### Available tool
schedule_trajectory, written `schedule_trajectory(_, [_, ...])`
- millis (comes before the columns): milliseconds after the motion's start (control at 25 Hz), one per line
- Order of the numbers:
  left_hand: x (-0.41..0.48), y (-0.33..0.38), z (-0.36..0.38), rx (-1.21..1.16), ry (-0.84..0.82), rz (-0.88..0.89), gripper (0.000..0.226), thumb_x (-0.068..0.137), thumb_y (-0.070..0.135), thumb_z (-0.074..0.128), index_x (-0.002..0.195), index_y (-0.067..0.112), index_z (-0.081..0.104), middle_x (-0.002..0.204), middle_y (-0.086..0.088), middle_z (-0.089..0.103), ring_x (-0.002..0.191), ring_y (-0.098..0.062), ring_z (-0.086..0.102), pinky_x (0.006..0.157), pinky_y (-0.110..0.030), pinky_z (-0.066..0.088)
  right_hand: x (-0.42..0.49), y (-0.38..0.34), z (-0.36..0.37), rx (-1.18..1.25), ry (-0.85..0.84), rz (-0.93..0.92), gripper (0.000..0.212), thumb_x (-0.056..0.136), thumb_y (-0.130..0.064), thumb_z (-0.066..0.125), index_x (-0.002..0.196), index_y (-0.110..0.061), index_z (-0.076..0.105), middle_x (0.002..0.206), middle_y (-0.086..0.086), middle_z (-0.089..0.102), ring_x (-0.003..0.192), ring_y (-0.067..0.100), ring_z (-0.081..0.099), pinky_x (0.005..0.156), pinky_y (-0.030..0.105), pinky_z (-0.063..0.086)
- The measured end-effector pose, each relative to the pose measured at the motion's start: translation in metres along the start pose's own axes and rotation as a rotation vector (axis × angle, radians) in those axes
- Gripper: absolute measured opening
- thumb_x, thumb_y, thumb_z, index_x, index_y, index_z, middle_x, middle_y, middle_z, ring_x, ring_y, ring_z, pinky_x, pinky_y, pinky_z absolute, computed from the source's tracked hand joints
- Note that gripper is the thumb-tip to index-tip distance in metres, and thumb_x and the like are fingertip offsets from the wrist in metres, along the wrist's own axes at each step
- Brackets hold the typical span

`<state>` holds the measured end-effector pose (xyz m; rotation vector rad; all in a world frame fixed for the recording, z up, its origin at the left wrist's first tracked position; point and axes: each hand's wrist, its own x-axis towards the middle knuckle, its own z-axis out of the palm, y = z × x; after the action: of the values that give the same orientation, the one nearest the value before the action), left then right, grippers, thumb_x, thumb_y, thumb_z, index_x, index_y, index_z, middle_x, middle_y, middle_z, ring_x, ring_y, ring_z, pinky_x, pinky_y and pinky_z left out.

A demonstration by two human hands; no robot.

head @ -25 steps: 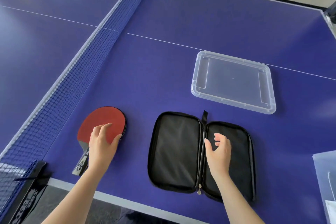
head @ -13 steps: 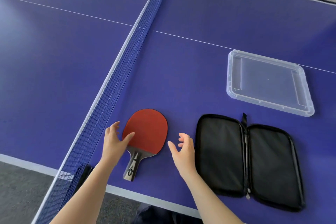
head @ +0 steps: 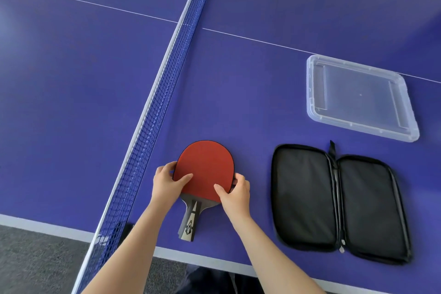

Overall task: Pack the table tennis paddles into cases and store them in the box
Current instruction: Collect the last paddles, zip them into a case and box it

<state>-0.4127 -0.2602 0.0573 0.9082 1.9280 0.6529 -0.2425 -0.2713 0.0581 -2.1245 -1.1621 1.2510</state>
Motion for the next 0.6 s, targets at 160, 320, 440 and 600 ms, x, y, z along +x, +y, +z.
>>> schedule_trajectory(160, [0.006, -0.001, 0.0, 0.0, 0.015, -0.032, 0.055, 0.077, 0.023, 0.079, 0.126, 0.014, 0.057, 0.121, -0.007, 0.053, 0.104, -0.023, 0.057, 0.092, -0.039, 0.049, 0.001, -0.004, -0.001, -0.001, 0.009, 0.02, 0.059, 0.078, -0.026, 0.076, 0.128, -0.014, 0.046, 0.12, 0.004, 0.045, 0.101, 0.016, 0.05, 0.088, 0.03, 0.049])
schedule_trajectory(320, [0.002, 0.001, 0.004, -0.044, 0.033, -0.054, 0.054, 0.074, 0.025, 0.081, 0.123, 0.015, 0.058, 0.12, -0.008, 0.057, 0.1, -0.022, 0.06, 0.086, -0.038, 0.052, 0.001, -0.005, -0.009, 0.02, 0.001, 0.022, 0.058, 0.079, -0.028, 0.075, 0.128, -0.017, 0.045, 0.119, 0.003, 0.045, 0.098, 0.013, 0.048, 0.083, 0.026, 0.048])
schedule_trajectory(440, [-0.008, 0.01, 0.01, -0.087, 0.039, -0.045, 0.054, 0.074, 0.025, 0.081, 0.122, 0.016, 0.058, 0.119, -0.006, 0.056, 0.098, -0.02, 0.06, 0.081, -0.032, 0.05, 0.001, -0.006, -0.025, 0.046, 0.0, 0.002, 0.057, 0.08, -0.028, 0.074, 0.129, -0.019, 0.046, 0.116, -0.001, 0.043, 0.099, 0.012, 0.049, 0.081, 0.025, 0.047])
schedule_trajectory(600, [-0.025, 0.032, 0.031, -0.136, 0.029, -0.011, 0.054, 0.073, 0.027, 0.082, 0.12, 0.019, 0.057, 0.118, -0.003, 0.055, 0.098, -0.019, 0.06, 0.079, -0.032, 0.05, 0.002, 0.0, -0.059, 0.084, 0.039, -0.037, 0.057, 0.08, -0.026, 0.074, 0.129, -0.02, 0.047, 0.122, 0.0, 0.045, 0.102, 0.012, 0.051, 0.084, 0.026, 0.05])
